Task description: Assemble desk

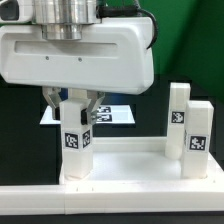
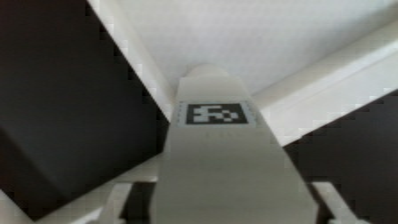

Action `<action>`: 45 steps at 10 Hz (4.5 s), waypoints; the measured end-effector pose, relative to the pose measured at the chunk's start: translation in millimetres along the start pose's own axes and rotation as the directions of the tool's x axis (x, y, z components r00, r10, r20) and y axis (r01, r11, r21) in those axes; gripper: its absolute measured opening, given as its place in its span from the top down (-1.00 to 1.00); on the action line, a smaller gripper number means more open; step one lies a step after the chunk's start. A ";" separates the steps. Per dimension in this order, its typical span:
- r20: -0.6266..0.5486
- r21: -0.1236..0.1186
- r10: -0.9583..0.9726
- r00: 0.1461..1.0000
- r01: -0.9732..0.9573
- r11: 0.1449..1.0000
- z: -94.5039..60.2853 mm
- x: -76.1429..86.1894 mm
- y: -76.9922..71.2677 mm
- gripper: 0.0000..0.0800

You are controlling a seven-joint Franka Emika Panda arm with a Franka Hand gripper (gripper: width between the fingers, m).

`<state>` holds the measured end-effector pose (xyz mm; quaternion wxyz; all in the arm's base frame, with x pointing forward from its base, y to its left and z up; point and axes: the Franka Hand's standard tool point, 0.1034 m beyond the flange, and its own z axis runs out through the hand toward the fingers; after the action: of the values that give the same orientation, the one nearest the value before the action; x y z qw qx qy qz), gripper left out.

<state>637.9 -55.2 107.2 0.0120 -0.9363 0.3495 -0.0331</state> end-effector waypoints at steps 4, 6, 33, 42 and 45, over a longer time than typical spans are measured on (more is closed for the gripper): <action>0.042 -0.004 0.702 0.711 -0.702 0.712 0.6 4.0 4.3 0.28; 0.047 -0.013 0.827 0.560 -0.828 0.561 1.1 4.2 5.5 0.27; 0.000 -0.034 0.485 0.875 -0.485 0.874 -5.8 8.8 -0.9 0.28; 0.025 -0.033 0.897 0.442 -0.896 0.442 -5.4 8.1 6.2 0.27; 0.025 -0.038 0.938 0.345 -0.938 0.345 -5.7 7.4 5.5 0.27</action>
Offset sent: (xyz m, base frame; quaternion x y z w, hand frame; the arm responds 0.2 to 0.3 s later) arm 0.0363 -0.0151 0.0246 0.1102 -0.0088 0.4090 0.9058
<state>639.5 -64.2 113.0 0.0285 -0.5685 0.8222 0.0025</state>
